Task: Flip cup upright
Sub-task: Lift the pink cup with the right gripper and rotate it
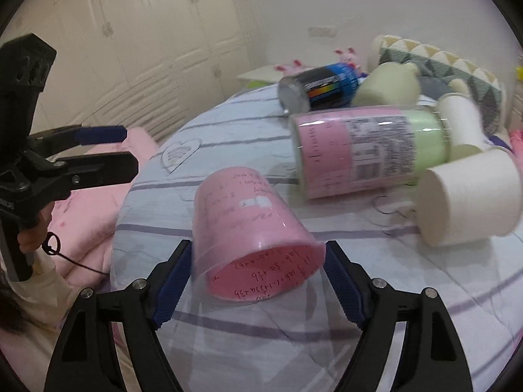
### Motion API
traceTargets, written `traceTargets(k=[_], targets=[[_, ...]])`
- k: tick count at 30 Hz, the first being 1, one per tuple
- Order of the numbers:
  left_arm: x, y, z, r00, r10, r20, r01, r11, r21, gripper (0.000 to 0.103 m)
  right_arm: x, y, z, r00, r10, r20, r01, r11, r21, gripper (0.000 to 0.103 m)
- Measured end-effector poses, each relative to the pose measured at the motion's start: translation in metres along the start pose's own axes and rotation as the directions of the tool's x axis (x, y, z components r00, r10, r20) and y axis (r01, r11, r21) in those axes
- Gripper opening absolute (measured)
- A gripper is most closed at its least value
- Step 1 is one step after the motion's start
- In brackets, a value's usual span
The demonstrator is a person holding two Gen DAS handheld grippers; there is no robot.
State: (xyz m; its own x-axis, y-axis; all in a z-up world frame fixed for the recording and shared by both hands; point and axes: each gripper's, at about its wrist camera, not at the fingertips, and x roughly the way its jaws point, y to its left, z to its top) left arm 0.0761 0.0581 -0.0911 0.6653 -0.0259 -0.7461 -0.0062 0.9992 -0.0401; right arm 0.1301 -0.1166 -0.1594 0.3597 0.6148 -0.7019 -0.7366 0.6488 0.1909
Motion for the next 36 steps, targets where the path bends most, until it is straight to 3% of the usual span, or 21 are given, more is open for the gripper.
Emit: traceTargets(k=[10, 15, 21, 30, 36], targets=[[0.004, -0.007, 0.003, 1.000, -0.015, -0.005, 0.015, 0.999, 0.029, 0.103, -0.021, -0.018, -0.005, 0.993, -0.116, 0.031, 0.114, 0.991, 0.075, 0.081], [0.007, -0.017, 0.003, 1.000, -0.020, -0.011, 0.020, 0.997, 0.071, 0.103, -0.023, -0.030, -0.011, 0.979, -0.203, 0.036, 0.196, 0.971, 0.137, 0.081], [0.011, -0.023, 0.005, 0.999, -0.037, -0.023, 0.039, 0.997, 0.072, 0.103, -0.032, -0.038, -0.015, 0.970, -0.213, 0.118, 0.179, 0.952, 0.249, 0.081], [0.015, -0.032, 0.012, 0.997, -0.070, -0.022, 0.072, 0.992, 0.104, 0.103, -0.035, -0.051, -0.022, 0.942, -0.305, 0.138, 0.238, 0.901, 0.363, 0.081], [0.005, -0.022, 0.016, 0.999, -0.004, 0.042, 0.002, 0.999, 0.048, 0.103, -0.043, -0.011, -0.017, 0.899, -0.401, 0.177, 0.311, 0.869, 0.385, 0.081]])
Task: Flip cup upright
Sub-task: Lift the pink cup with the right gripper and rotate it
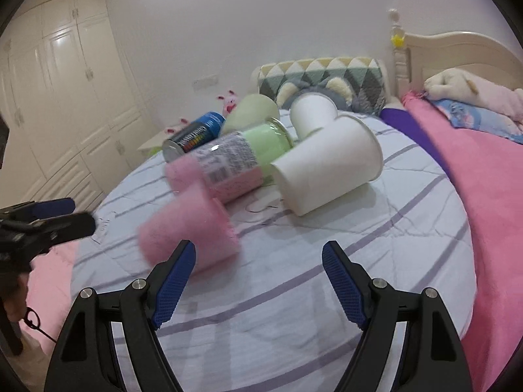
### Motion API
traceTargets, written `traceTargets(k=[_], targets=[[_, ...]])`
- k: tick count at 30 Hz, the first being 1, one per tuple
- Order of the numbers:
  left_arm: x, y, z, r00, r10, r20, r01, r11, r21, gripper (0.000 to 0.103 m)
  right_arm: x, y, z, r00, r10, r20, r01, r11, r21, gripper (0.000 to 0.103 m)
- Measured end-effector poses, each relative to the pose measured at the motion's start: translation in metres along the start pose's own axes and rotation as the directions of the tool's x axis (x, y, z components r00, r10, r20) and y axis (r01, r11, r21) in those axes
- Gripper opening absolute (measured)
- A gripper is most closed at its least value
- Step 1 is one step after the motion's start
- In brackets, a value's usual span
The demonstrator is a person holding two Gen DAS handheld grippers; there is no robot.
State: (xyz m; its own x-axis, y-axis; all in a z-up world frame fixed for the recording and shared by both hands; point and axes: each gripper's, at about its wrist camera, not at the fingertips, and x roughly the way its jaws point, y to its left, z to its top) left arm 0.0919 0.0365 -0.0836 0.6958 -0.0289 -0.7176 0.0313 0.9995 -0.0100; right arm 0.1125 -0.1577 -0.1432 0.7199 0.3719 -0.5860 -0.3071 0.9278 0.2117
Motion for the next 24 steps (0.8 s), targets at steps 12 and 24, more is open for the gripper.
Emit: traceTargets(k=[12, 24], targets=[[-0.033, 0.039, -0.002, 0.983, 0.119, 0.139, -0.106, 0.989, -0.101, 0.103, 0.008, 0.054, -0.005, 0.992, -0.126, 0.022, 0.116, 0.961, 0.253, 0.083], [-0.025, 0.044, -0.007, 0.994, 0.044, 0.105, -0.035, 0.996, -0.082, 0.103, 0.040, 0.054, -0.011, 0.989, -0.148, -0.030, 0.150, 0.940, 0.308, 0.083]])
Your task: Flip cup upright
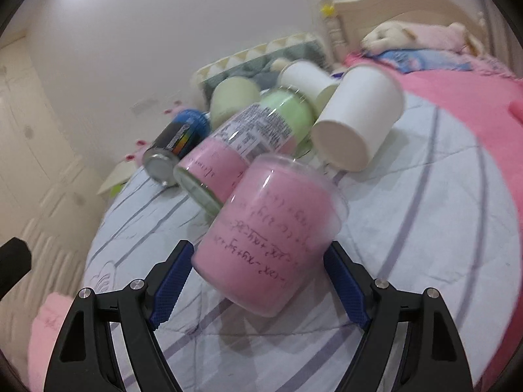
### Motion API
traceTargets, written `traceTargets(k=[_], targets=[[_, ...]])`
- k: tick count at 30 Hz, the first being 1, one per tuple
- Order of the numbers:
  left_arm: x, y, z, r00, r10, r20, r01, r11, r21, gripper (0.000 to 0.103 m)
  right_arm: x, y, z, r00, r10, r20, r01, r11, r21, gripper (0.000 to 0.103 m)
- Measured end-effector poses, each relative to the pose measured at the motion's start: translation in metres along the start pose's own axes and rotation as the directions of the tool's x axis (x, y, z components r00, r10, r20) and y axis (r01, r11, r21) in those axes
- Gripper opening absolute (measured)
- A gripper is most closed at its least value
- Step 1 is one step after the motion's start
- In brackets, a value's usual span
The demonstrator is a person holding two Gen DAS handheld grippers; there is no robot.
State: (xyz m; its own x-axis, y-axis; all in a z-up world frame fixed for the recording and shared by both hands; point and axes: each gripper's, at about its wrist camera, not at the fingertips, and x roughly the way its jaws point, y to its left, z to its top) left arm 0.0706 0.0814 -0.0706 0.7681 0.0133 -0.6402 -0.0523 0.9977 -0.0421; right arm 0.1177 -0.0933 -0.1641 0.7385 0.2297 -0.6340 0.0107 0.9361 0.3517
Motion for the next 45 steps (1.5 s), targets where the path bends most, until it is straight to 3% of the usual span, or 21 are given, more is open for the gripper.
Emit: traceTargets(k=[6, 13, 18, 27, 31, 40, 45], targets=[[0.004, -0.010, -0.003, 0.999, -0.036, -0.032, 0.037, 0.999, 0.007, 0.103, -0.005, -0.017, 0.004, 0.992, 0.104, -0.076, -0.112, 0.989, -0.096, 0.080], [0.006, -0.041, -0.006, 0.995, -0.075, -0.068, 0.079, 0.996, 0.051, 0.103, -0.010, -0.042, 0.015, 0.953, 0.210, -0.218, -0.253, 0.949, -0.190, 0.079], [0.008, -0.067, -0.005, 0.990, -0.104, -0.092, 0.112, 0.990, 0.085, 0.103, -0.013, -0.050, 0.019, 0.932, 0.247, -0.264, -0.312, 0.918, -0.244, 0.079], [0.040, -0.128, 0.002, 0.973, -0.124, -0.197, 0.164, 0.965, 0.206, 0.103, -0.037, -0.060, 0.016, 0.959, 0.191, -0.210, -0.256, 0.903, -0.344, 0.080], [0.061, -0.154, 0.002, 0.963, -0.099, -0.250, 0.164, 0.954, 0.252, 0.103, -0.042, -0.075, 0.019, 0.954, 0.204, -0.221, -0.270, 0.905, -0.328, 0.081], [0.096, -0.175, 0.000, 0.925, -0.101, -0.367, 0.193, 0.956, 0.222, 0.103, -0.030, -0.090, 0.026, 0.952, 0.192, -0.239, -0.264, 0.910, -0.321, 0.081], [0.102, -0.181, -0.001, 0.927, -0.079, -0.366, 0.172, 0.958, 0.231, 0.102, -0.029, -0.092, 0.026, 0.950, 0.195, -0.244, -0.272, 0.901, -0.339, 0.081]])
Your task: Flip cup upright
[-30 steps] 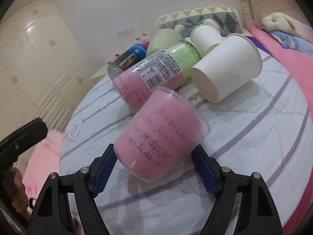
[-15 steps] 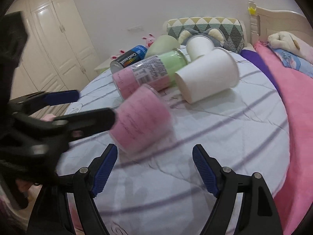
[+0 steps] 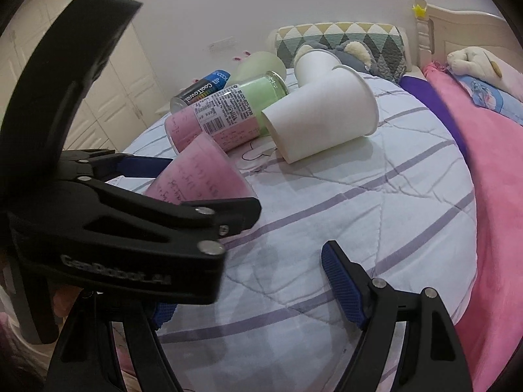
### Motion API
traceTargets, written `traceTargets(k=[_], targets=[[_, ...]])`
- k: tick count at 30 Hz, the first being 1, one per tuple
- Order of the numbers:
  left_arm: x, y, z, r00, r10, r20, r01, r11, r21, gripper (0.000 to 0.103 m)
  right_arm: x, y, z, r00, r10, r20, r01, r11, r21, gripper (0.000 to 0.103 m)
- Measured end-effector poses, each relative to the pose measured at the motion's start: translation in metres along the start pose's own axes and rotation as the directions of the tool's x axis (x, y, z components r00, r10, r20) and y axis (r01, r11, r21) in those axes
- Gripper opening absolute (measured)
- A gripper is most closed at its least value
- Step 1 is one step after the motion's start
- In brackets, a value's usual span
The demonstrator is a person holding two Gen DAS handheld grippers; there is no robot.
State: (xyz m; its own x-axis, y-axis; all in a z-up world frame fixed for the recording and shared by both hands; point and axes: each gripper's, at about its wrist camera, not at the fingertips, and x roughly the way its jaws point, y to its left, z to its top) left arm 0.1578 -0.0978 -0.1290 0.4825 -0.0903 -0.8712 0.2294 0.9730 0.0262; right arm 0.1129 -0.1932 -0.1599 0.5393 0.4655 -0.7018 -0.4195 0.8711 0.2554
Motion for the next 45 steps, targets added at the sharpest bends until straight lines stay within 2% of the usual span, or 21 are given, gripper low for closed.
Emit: traceTargets(k=[2, 3, 5, 7, 8, 22, 25, 32, 40, 45], targets=[[0.002, -0.001, 0.001, 1.000, 0.005, -0.001, -0.005, 1.000, 0.006, 0.099, 0.000, 0.000, 0.000, 1.000, 0.000, -0.003, 0.000, 1.000, -0.007, 0.081], [0.003, -0.002, 0.001, 1.000, 0.013, -0.005, -0.013, 1.000, 0.010, 0.092, 0.000, 0.000, 0.000, 1.000, 0.001, -0.003, -0.001, 1.000, -0.007, 0.081], [0.007, -0.003, 0.002, 1.000, 0.023, -0.015, -0.023, 1.000, 0.014, 0.083, 0.000, 0.000, 0.000, 1.000, 0.002, -0.004, -0.002, 1.000, -0.007, 0.081], [0.011, -0.002, 0.003, 0.999, 0.029, -0.032, -0.029, 0.999, 0.016, 0.079, 0.000, 0.000, 0.000, 1.000, 0.003, -0.004, -0.003, 1.000, -0.003, 0.081], [0.011, -0.001, 0.002, 0.999, 0.028, -0.034, -0.027, 1.000, 0.014, 0.070, 0.000, 0.000, 0.001, 1.000, 0.002, -0.004, -0.002, 1.000, -0.002, 0.081], [-0.018, 0.024, -0.006, 0.995, -0.025, 0.094, 0.032, 0.997, -0.073, 0.069, 0.000, 0.009, 0.000, 1.000, -0.009, 0.002, 0.009, 1.000, -0.017, 0.081], [-0.019, 0.030, -0.007, 0.994, -0.041, 0.105, 0.051, 0.994, -0.096, 0.069, 0.002, 0.013, 0.000, 1.000, -0.003, 0.000, 0.003, 1.000, -0.030, 0.081], [-0.018, 0.036, -0.012, 0.993, -0.043, 0.109, 0.054, 0.993, -0.105, 0.069, 0.010, 0.020, 0.002, 1.000, 0.001, 0.001, -0.001, 0.999, -0.045, 0.081], [-0.027, 0.040, -0.018, 0.988, -0.033, 0.150, 0.048, 0.994, -0.099, 0.069, 0.011, 0.024, 0.003, 1.000, -0.007, -0.001, 0.007, 0.998, -0.060, 0.081], [-0.021, 0.042, -0.021, 0.991, -0.027, 0.132, 0.041, 0.994, -0.105, 0.069, 0.013, 0.030, 0.001, 1.000, -0.015, -0.010, 0.014, 0.997, -0.074, 0.081]])
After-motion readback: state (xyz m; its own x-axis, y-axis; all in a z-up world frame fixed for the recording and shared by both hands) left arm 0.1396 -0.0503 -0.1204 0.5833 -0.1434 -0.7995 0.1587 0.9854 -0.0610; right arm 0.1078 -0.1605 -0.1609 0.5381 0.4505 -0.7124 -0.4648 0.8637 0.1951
